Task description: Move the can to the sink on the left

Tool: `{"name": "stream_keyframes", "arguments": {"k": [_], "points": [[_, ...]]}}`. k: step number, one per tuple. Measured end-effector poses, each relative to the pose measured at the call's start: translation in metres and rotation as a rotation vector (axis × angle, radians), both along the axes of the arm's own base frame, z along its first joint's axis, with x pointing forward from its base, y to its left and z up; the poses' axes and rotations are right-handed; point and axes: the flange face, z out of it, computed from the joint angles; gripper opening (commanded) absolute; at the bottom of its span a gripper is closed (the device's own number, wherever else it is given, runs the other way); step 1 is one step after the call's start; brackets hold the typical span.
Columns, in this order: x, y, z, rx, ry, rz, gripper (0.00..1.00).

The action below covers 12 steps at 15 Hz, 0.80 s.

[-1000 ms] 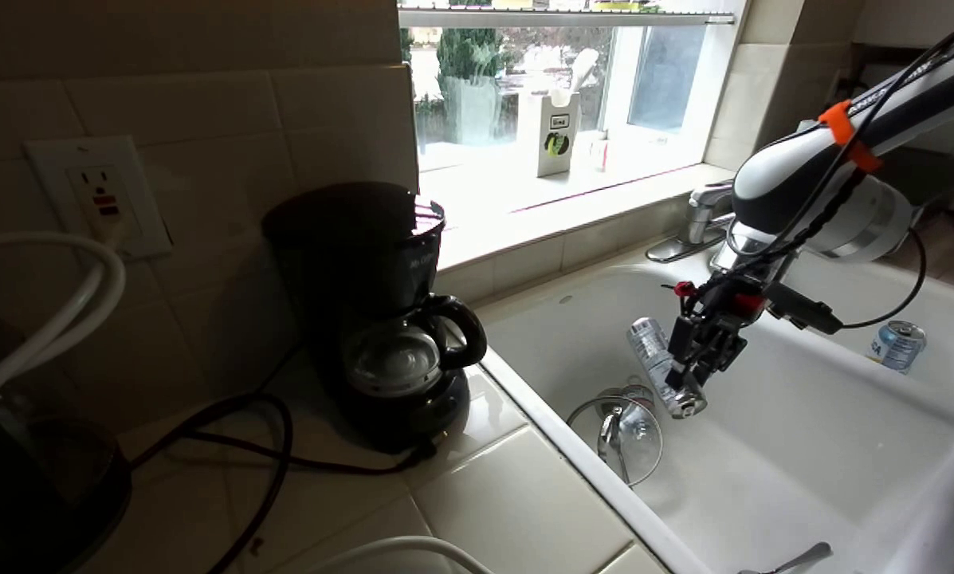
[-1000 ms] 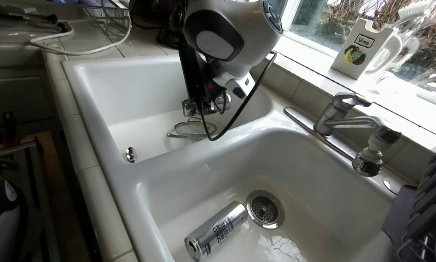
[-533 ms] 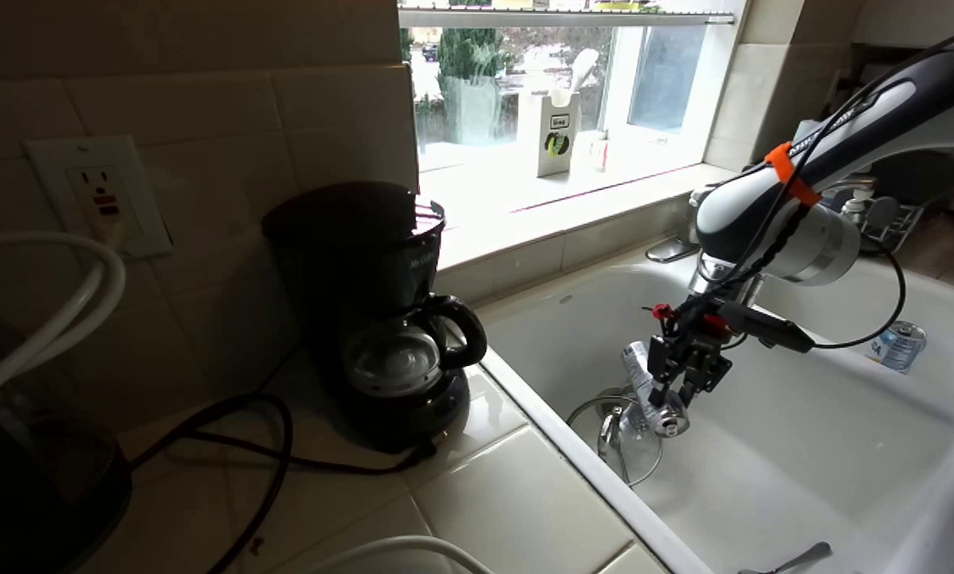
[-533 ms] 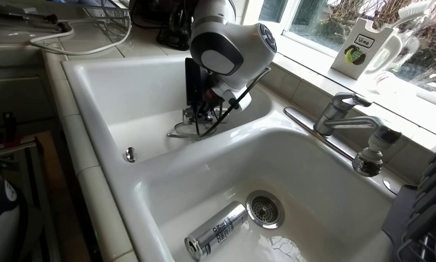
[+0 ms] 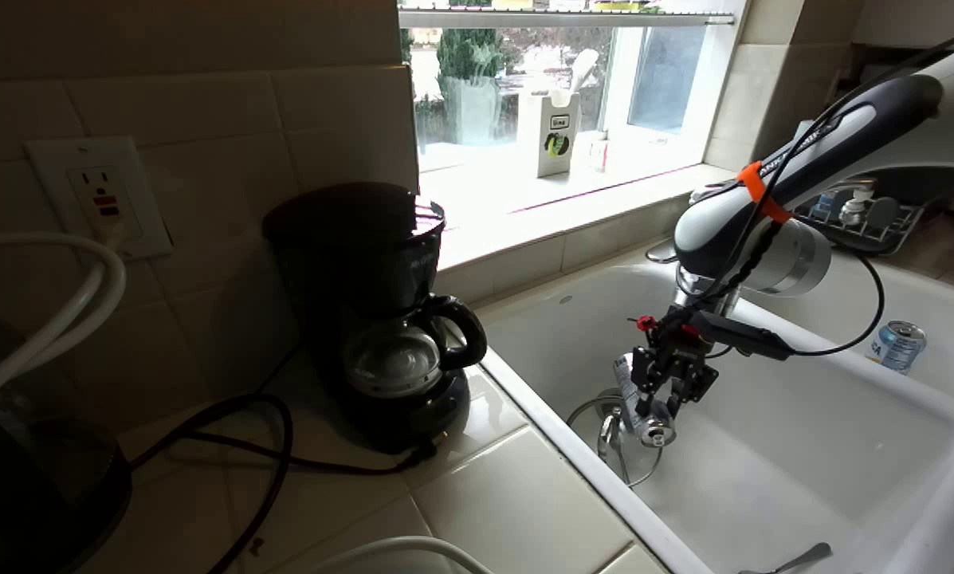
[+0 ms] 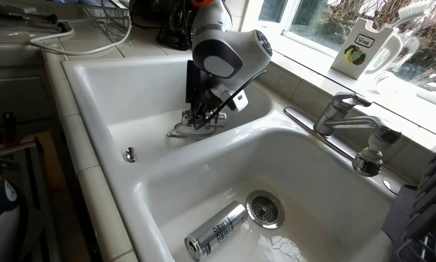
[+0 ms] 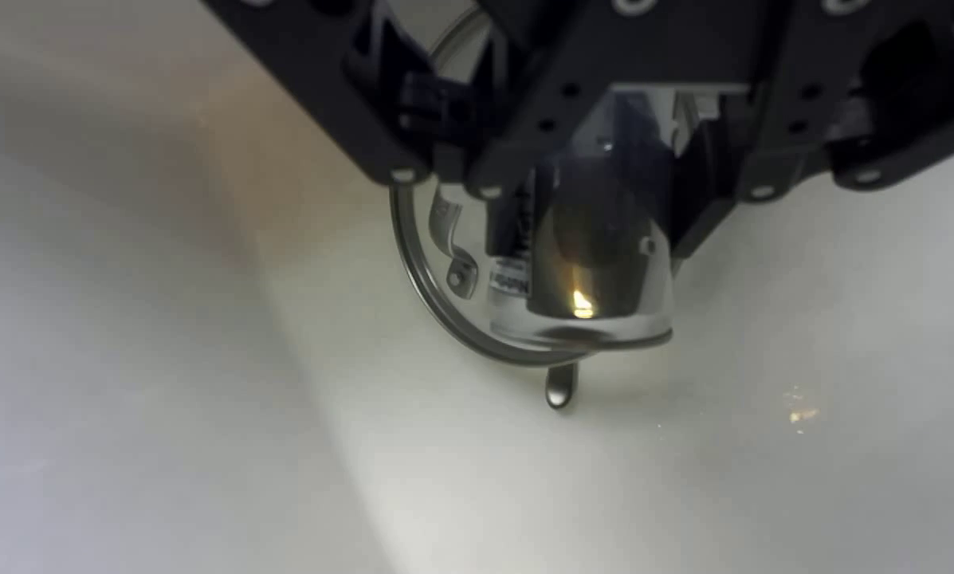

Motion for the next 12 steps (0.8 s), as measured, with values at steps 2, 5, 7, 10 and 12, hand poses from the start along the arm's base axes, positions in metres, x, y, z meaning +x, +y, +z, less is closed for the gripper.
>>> {"name": "stream_keyframes", "arguments": {"k": [2,5,7,10,12], "points": [[0.002,0.004,-0.004,0.002,0.005,0.003,0.88],[0.006,0.005,-0.004,0.003,0.002,0.007,1.00],[0.008,0.004,-0.001,-0.002,-0.007,0.013,1.00],[0.014,-0.001,0.021,-0.035,-0.065,0.093,1.00],[0.015,-0.006,0.050,-0.085,-0.125,0.177,1.00]]}}
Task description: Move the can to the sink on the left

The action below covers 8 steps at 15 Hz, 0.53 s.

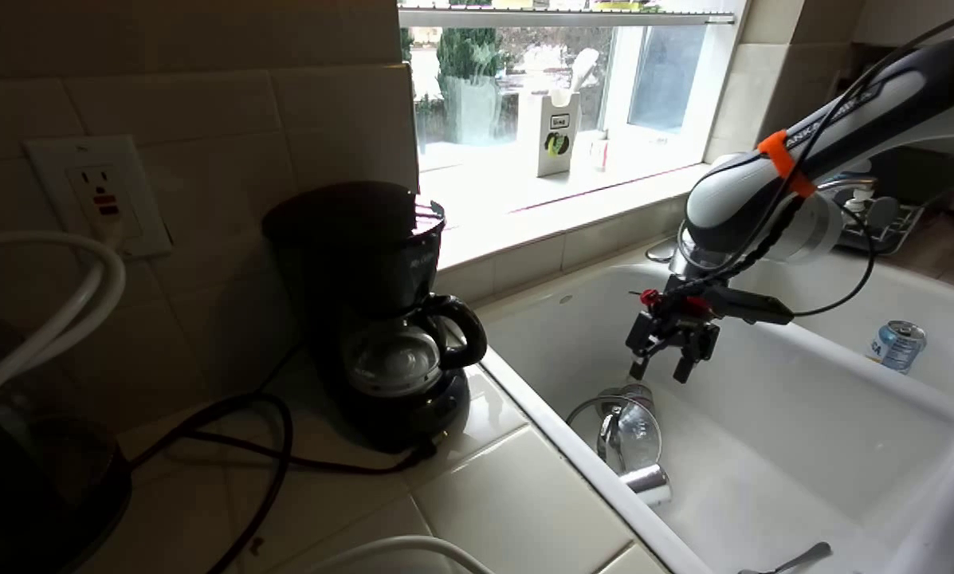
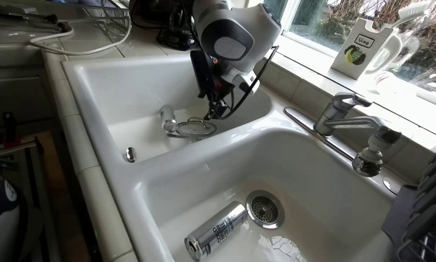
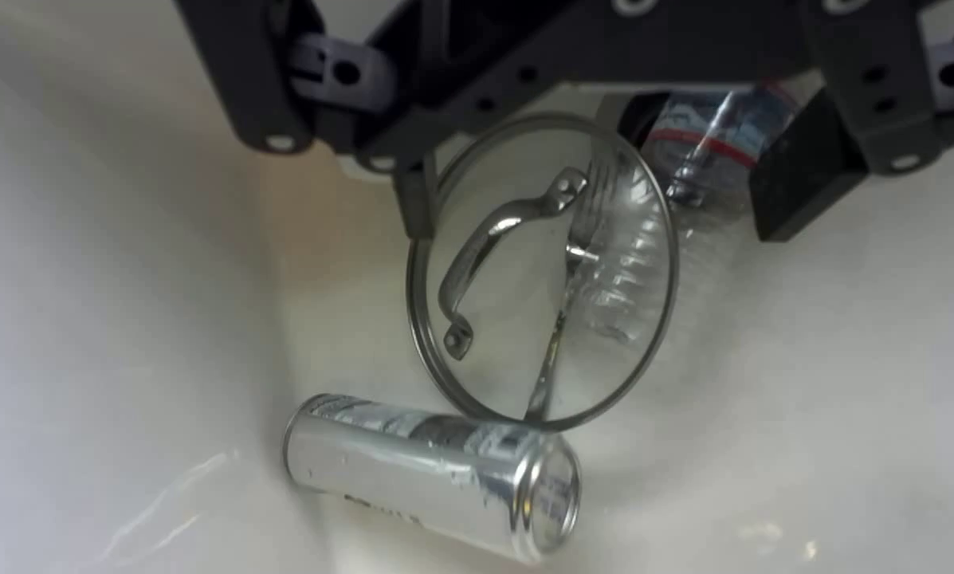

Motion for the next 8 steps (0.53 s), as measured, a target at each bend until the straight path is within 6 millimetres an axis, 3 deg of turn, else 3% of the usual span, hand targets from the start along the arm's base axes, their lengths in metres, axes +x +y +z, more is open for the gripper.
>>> {"name": "stream_keyframes", "arguments": {"k": [4,8], "points": [[-0.015,-0.010,0.078,-0.145,-0.107,0.173,1.00],[-0.049,-0.014,0.156,-0.298,-0.152,0.344,1.00]]}}
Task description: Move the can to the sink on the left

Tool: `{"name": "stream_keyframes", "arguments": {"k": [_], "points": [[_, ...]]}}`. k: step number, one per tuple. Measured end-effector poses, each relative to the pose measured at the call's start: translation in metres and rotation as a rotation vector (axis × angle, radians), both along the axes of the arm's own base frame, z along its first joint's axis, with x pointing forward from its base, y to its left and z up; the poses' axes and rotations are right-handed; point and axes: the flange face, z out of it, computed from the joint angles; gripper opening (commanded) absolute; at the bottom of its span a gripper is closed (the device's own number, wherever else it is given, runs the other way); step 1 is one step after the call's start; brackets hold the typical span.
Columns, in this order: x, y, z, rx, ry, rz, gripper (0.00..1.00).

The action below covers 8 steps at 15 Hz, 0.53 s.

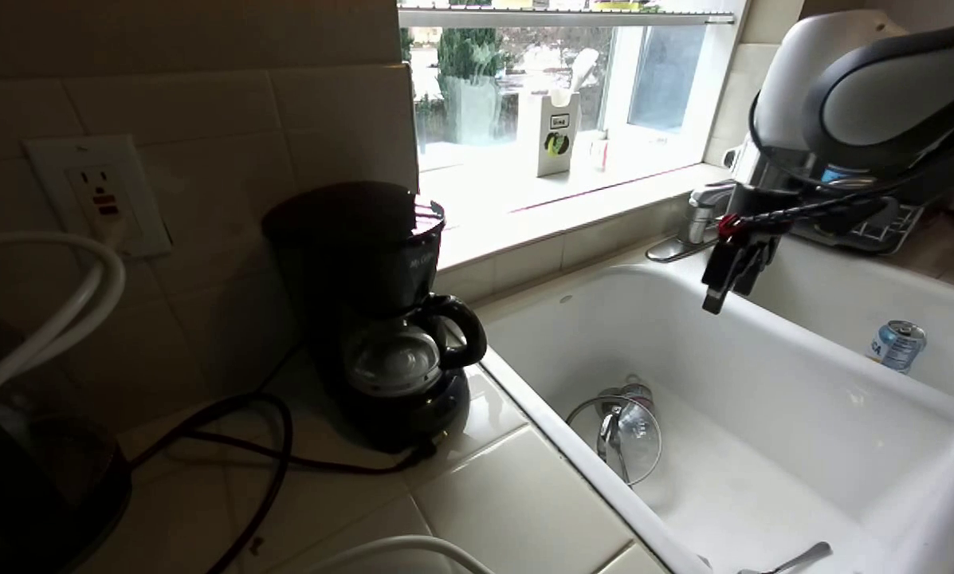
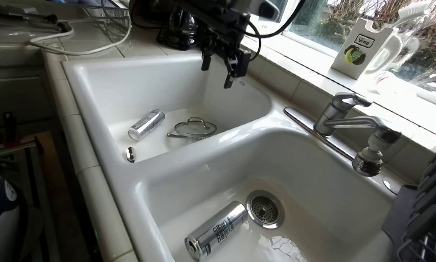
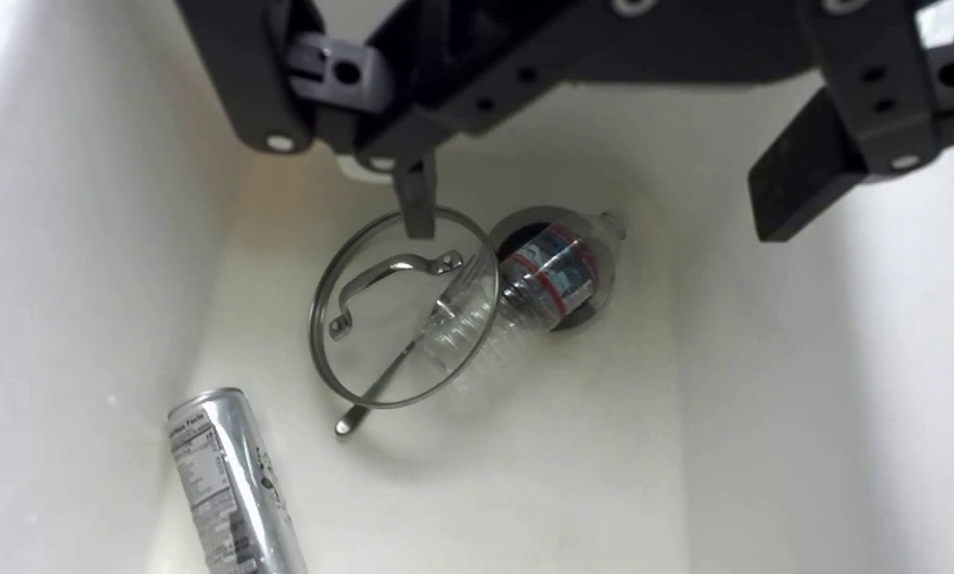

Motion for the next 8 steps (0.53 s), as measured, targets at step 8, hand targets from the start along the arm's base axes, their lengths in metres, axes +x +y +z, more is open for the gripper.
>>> {"name": "stream_keyframes", "arguments": {"k": [8], "points": [[-0.045,0.000,0.067,-0.080,-0.074,0.148,1.00]]}}
